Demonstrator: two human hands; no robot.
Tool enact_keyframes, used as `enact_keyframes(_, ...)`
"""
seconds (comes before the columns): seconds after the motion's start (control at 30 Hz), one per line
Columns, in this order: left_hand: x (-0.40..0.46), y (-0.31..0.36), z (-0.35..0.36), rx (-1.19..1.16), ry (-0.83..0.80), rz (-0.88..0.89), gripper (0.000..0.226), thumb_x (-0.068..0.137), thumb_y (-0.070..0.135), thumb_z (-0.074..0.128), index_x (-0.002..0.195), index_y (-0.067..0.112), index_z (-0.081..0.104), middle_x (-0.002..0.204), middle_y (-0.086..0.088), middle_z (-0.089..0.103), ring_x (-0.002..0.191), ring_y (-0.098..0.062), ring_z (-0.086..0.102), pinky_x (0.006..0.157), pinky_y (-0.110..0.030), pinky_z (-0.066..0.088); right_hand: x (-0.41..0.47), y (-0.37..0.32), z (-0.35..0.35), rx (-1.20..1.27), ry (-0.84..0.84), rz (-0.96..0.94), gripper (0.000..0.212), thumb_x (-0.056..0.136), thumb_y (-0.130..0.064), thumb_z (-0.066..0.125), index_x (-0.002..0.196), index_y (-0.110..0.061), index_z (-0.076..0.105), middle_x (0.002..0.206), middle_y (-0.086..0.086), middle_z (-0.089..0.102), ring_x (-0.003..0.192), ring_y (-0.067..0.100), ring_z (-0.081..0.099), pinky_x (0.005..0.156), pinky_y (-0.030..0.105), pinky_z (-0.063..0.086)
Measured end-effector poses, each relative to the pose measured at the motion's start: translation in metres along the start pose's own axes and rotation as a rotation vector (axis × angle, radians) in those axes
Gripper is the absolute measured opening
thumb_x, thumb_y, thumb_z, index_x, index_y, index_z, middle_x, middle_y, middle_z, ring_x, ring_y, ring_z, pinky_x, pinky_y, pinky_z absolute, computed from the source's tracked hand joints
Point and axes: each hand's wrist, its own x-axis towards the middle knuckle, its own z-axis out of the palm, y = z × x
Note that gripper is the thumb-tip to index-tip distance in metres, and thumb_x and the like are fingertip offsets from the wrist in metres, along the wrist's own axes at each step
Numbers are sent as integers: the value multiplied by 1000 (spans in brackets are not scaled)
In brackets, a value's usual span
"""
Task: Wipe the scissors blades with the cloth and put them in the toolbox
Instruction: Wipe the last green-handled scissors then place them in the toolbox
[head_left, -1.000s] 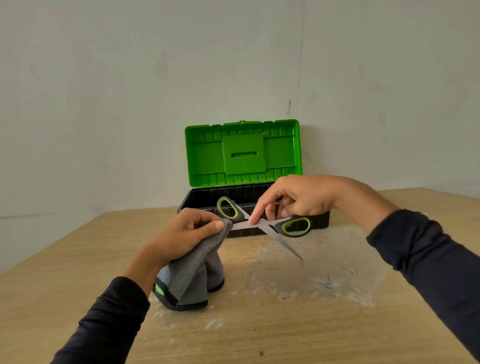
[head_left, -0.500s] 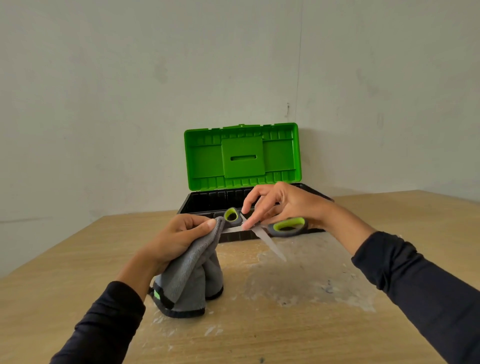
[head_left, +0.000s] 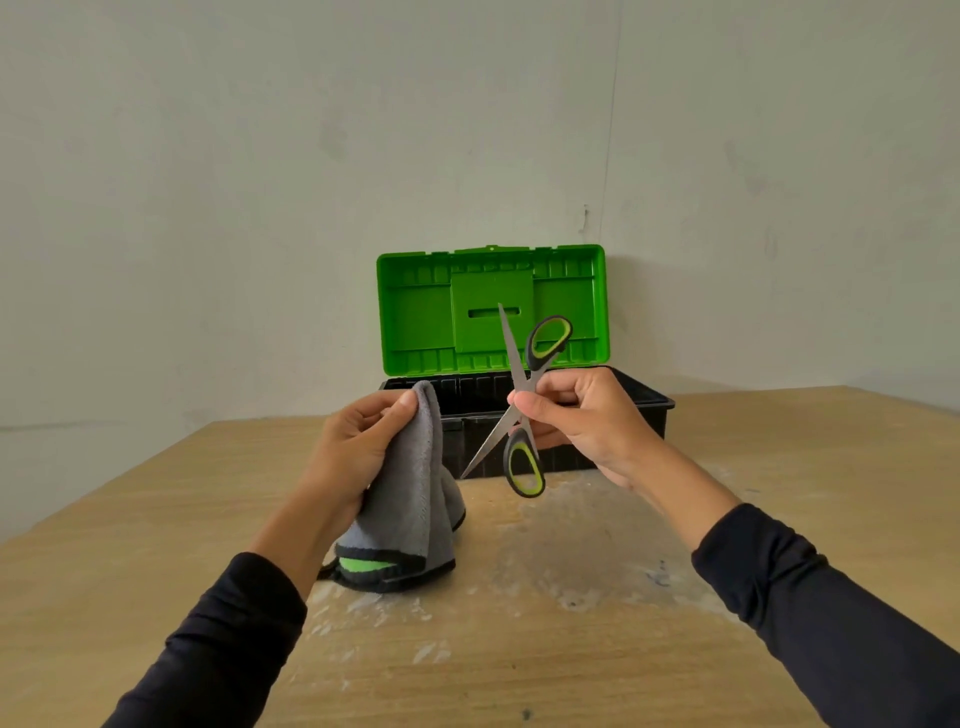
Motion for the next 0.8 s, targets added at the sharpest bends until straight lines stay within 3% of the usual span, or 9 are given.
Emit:
enact_keyframes(0.1,-4,3,13,88,56,101,13,80,32,64,80,23,73,77,3,72,72,-7,64,65,-19,52,-2,2,8,-20,9,82,10,82,-10,69,77,-3,64,77,12,69,62,17,68,56,27,57)
enact_keyframes(0.2,-9,2,26,181,99,161,8,81,29,67,76,28,73,68,11,71,64,0,62,56,-13,46,-5,3,16,-50,29,98,15,80,-13,73,86,0,67,79,15,71,64,20,69,56,29,56)
enact_keyframes(0.37,-15,-2,34,248,19,101,17,80,35,68,83,18,69,78,-8,72,67,-14,64,60,-24,50,-10,0,22,-85,62,52,19,79,-12,73,90,2,68,69,8,68,56,13,68,51,23,53)
enact_keyframes(0.57,-16,0,35,335,-21,-62,32,85,46,58,84,16,71,86,-10,71,81,-24,65,79,-40,54,-10,0,23,-120,61,65,7,81,-13,71,81,-9,66,71,4,68,61,9,67,54,21,52)
enact_keyframes(0.73,-20,10,30,303,-180,-126,31,80,53,58,71,26,69,80,-3,67,79,-17,61,74,-31,46,-9,2,23,-237,70,61,17,87,-20,65,75,-11,57,72,8,62,63,12,63,57,21,52)
enact_keyframes(0.8,-21,14,26,296,-259,-86,24,75,48,64,78,25,71,85,-4,69,80,-14,62,74,-27,45,-9,2,21,-322,99,46,22,89,-24,63,72,-13,53,71,7,59,64,13,62,60,23,53)
